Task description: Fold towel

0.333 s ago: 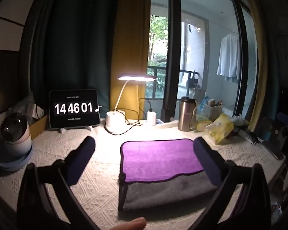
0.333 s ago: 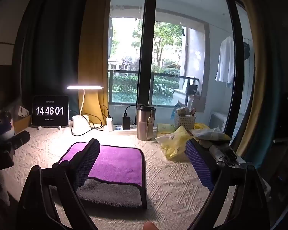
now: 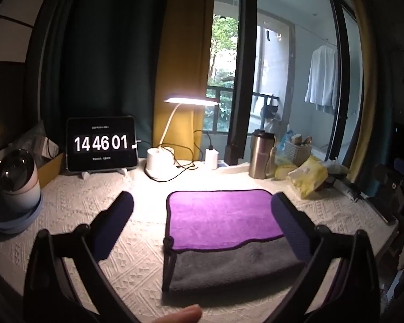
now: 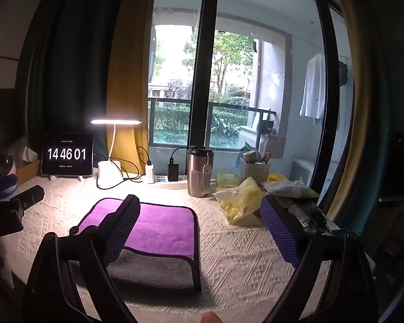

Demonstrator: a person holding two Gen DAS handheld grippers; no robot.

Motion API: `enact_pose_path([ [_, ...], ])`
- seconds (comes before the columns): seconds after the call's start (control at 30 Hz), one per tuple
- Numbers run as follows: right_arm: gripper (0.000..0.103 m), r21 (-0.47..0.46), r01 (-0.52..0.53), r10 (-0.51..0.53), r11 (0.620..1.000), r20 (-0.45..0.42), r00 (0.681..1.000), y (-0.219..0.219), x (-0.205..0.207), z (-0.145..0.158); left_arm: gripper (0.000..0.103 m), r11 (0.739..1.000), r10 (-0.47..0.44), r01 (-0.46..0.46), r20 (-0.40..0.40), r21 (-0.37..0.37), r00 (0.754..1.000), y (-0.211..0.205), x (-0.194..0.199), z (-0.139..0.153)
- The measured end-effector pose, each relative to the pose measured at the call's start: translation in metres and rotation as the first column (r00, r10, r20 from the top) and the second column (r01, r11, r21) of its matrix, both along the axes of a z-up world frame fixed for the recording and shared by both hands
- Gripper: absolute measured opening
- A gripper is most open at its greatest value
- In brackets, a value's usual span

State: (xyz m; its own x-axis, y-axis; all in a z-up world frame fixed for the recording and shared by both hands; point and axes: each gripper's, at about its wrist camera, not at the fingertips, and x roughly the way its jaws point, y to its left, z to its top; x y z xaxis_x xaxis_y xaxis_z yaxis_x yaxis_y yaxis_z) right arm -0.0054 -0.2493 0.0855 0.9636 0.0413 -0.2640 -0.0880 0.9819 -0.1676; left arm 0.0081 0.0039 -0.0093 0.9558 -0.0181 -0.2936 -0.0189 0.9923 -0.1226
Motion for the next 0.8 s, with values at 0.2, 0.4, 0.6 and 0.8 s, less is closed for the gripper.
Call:
enact_pose_path([
  [0.2,0.094,0.002,-0.004,0.004,1.0,-0.005,1.0,-0.002,-0.005,0.001,0.103,0.998,-0.008,0.009,-0.002,0.061,1.0,-0.008,-0.002,0.002],
  [0.4,0.094,-0.002,-0.015,0.015,1.0,-0.017,1.0,0.006,-0.003,-0.003,0.103,0.999,-0.002,0.001,0.014,0.051,1.0,-0.004,-0.005,0.006],
  [0.6,0.094,-0.001,-0.021,0.021,1.0,-0.028,0.999,0.007,-0.001,-0.003,0.103,0.999,0.004,-0.006,0.027,0.042,1.0,-0.001,-0.007,0.008],
  [0.8,0.094,0.001,-0.024,0.024,1.0,-0.03,0.999,0.009,-0.001,-0.004,0.103,0.999,0.001,-0.002,0.024,0.037,1.0,-0.001,-0.009,0.008],
])
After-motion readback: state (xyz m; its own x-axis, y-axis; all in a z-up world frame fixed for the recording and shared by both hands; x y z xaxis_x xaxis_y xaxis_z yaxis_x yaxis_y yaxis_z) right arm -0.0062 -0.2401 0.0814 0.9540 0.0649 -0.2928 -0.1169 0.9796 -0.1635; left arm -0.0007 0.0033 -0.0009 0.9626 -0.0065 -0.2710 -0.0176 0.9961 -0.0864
